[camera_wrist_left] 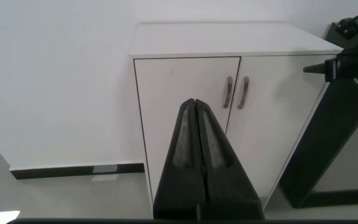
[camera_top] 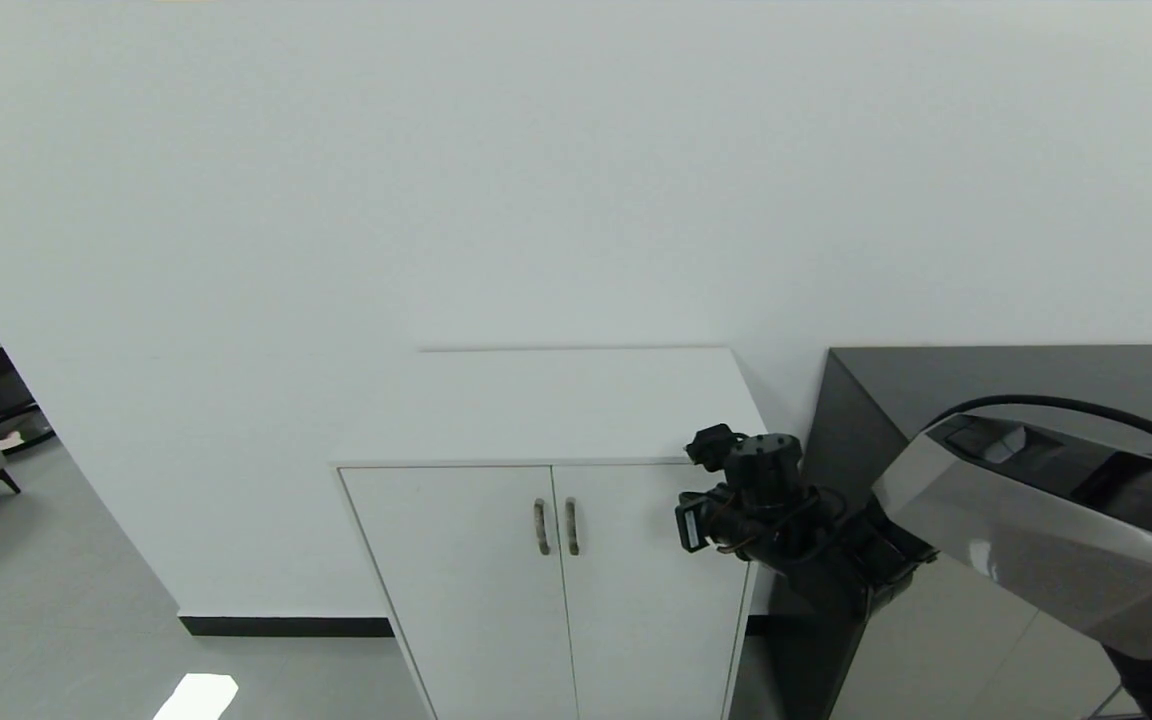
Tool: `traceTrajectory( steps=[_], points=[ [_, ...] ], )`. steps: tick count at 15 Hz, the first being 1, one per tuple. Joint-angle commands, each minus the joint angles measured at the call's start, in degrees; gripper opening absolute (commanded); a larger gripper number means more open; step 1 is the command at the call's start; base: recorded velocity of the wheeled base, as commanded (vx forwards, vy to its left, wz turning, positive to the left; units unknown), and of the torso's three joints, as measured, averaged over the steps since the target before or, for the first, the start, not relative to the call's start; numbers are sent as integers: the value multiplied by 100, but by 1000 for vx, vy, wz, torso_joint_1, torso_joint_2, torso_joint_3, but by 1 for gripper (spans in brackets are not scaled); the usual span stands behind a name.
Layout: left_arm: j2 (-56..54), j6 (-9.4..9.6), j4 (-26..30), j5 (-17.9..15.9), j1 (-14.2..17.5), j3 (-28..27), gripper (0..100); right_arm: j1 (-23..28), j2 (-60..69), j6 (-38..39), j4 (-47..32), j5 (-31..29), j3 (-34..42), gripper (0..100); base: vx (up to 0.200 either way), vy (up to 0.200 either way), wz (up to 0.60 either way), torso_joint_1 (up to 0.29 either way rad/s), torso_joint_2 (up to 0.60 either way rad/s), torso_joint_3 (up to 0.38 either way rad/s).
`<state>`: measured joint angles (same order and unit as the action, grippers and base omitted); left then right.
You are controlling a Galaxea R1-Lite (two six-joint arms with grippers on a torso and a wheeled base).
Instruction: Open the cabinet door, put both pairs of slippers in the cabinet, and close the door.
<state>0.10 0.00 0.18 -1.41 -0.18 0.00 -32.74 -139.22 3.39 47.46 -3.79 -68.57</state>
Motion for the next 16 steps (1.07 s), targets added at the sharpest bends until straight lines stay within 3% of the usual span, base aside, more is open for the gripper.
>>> traceTrajectory(
  steps=[1, 11, 13, 14, 16],
  points=[
    [-1, 0, -1, 1, 1, 0, 0, 5, 0, -5, 0, 1, -7, 0, 0, 0, 0, 0, 0, 0],
    [-1, 9, -1, -17, 9, -9, 0, -22, 1090, -40, 264, -34, 1197, 0, 0, 0, 0, 0, 0, 0],
    [8, 18, -1, -17, 1, 0, 0, -180, 2092, -14, 290, -69, 2190, 0, 0, 0, 0, 0, 0, 0],
    [8, 18, -1, -17, 1, 0, 0, -188, 2241, -14, 290, -87, 2304, 0, 0, 0, 0, 0, 0, 0],
    [-1, 0, -1, -8, 1, 0, 0, -153, 3173, -5, 290, -640, 3095, 0, 0, 0, 0, 0, 0, 0]
  ],
)
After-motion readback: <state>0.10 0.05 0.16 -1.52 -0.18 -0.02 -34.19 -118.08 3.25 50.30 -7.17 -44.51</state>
